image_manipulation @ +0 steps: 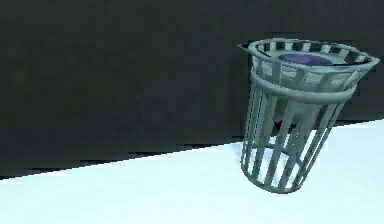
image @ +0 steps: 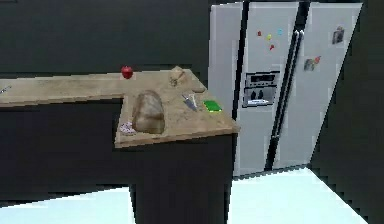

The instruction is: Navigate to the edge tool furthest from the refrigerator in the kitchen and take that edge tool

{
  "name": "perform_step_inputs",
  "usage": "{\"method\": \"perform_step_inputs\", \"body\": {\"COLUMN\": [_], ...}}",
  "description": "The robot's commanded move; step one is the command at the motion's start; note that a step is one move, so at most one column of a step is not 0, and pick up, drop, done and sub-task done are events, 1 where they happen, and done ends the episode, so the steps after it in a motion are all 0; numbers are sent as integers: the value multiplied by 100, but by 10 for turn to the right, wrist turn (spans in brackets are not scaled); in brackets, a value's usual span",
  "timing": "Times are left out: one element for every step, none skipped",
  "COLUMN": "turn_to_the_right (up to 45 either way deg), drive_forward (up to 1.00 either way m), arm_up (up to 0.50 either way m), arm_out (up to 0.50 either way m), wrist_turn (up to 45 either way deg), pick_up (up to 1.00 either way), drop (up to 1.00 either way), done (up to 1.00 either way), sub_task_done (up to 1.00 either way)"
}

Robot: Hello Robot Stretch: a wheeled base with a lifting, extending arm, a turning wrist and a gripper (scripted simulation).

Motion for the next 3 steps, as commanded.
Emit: {"method": "perform_step_inputs", "body": {"turn_to_the_right": [0, 450, 300], "drive_forward": [20, 0, 0], "arm_up": [0, 0, 0], "arm_out": [0, 0, 0], "wrist_turn": [0, 0, 0], "pick_up": [0, 0, 0], "drop": [0, 0, 0], "done": [0, 0, 0], "sub_task_done": [0, 0, 0]}}
